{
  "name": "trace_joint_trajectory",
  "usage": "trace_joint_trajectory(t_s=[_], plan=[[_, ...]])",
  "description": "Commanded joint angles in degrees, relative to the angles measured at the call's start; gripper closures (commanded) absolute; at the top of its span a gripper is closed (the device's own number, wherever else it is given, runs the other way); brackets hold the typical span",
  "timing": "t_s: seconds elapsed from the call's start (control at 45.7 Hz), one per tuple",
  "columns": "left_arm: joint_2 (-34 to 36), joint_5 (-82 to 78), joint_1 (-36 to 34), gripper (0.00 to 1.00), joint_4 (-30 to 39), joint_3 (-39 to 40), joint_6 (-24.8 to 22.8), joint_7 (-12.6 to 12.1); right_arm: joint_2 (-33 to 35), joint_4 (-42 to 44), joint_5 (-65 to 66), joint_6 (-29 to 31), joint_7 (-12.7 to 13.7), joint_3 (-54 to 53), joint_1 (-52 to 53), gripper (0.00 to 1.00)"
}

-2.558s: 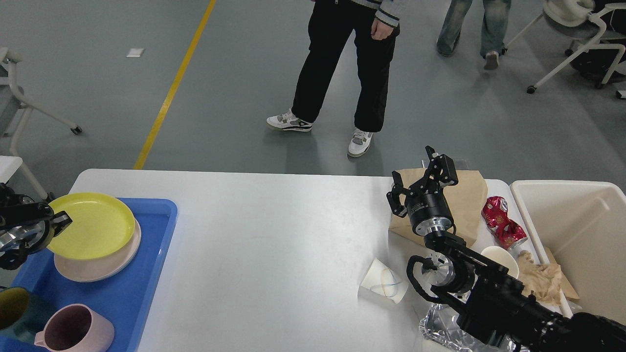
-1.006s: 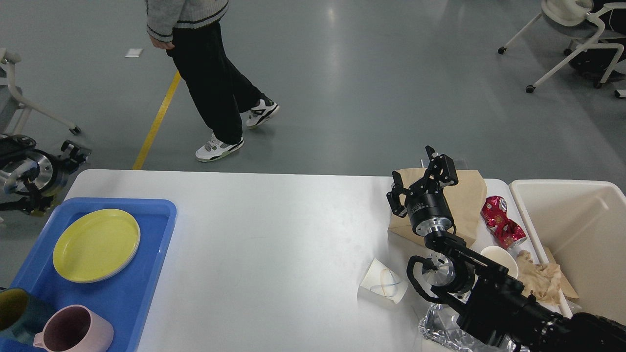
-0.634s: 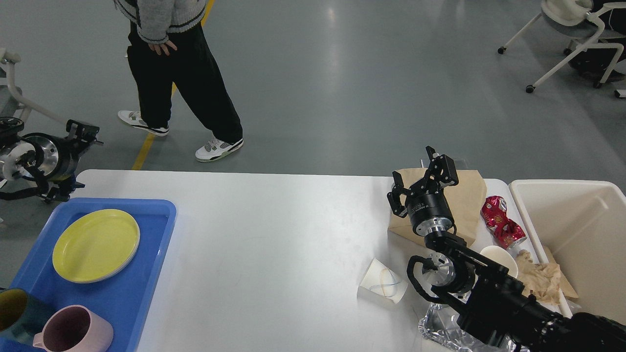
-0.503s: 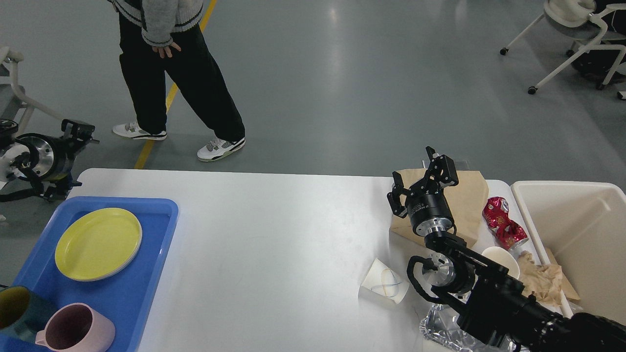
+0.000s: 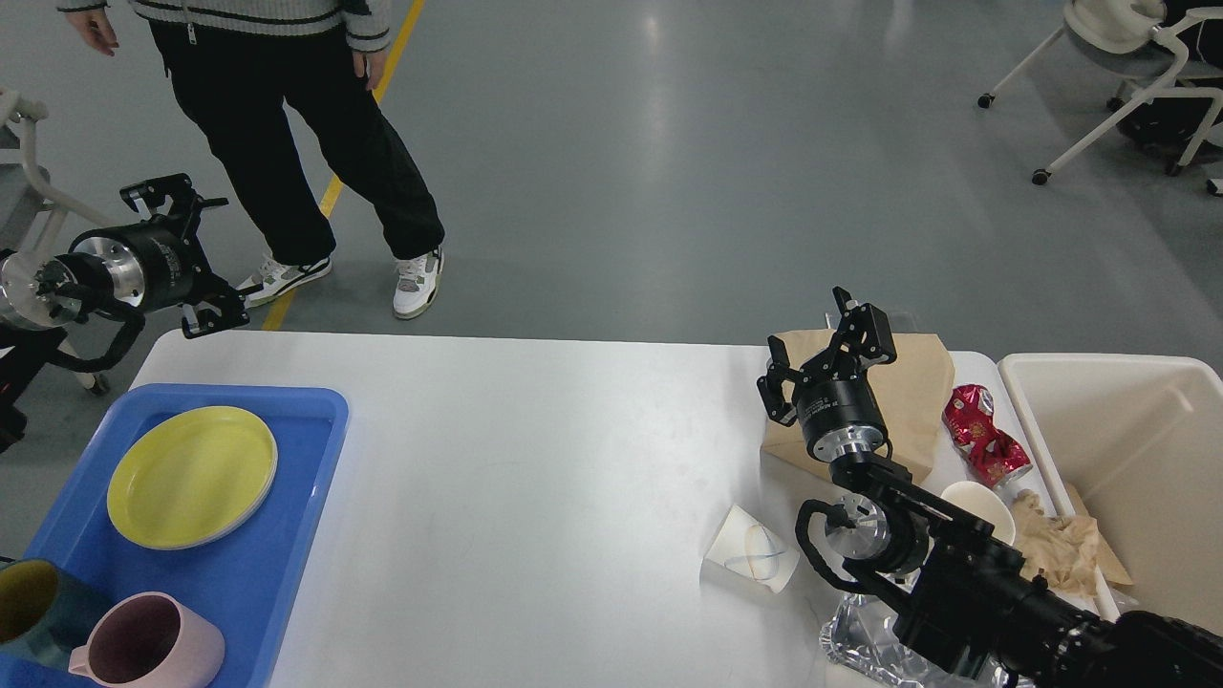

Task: Tidy desktop

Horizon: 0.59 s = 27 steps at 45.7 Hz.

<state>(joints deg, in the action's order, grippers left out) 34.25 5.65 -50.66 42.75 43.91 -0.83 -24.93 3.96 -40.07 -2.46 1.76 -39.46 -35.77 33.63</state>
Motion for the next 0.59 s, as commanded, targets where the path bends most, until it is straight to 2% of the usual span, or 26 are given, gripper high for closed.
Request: trace_joint_trajectory(t_s=[0.0, 0.044, 0.197, 0.262, 0.415, 0.503, 0.569], plan=[[-2.7, 0.06, 0.65, 0.03, -1.88, 3.73, -0.31, 0.75, 0.0, -0.01, 0.0, 0.0, 0.0, 0.0, 0.03, 0.0], [-3.14, 0.24, 0.82, 0.03, -1.97, 4.78, -0.4, 2.24, 0.0, -0.09, 0.0, 0.0, 0.0, 0.0, 0.03, 0.0], [-6.03, 0.42, 2.75, 0.03, -3.98, 7.07, -0.4, 10.15, 0.0, -0.18, 0.0, 0.0, 0.0, 0.0, 0.03, 0.0], [-8.58, 0.33, 2.93, 0.03, -5.04, 7.33, -0.49, 14.37, 0.0, -0.18, 0.0, 0.0, 0.0, 0.0, 0.03, 0.0], [-17.71, 0.68, 4.42, 0.02, -7.24, 7.42, -0.66, 26.32, 0.0, -0.18, 0.0, 0.0, 0.0, 0.0, 0.03, 0.0], [-21.94, 0.59, 6.45, 0.01, -7.77, 7.77, -2.68, 31.24, 0.0, -0.18, 0.0, 0.0, 0.0, 0.0, 0.03, 0.0], [-22.91, 0.59, 7.15, 0.0, -7.77, 7.77, -5.14, 33.89, 0.0, -0.18, 0.0, 0.0, 0.0, 0.0, 0.03, 0.0]])
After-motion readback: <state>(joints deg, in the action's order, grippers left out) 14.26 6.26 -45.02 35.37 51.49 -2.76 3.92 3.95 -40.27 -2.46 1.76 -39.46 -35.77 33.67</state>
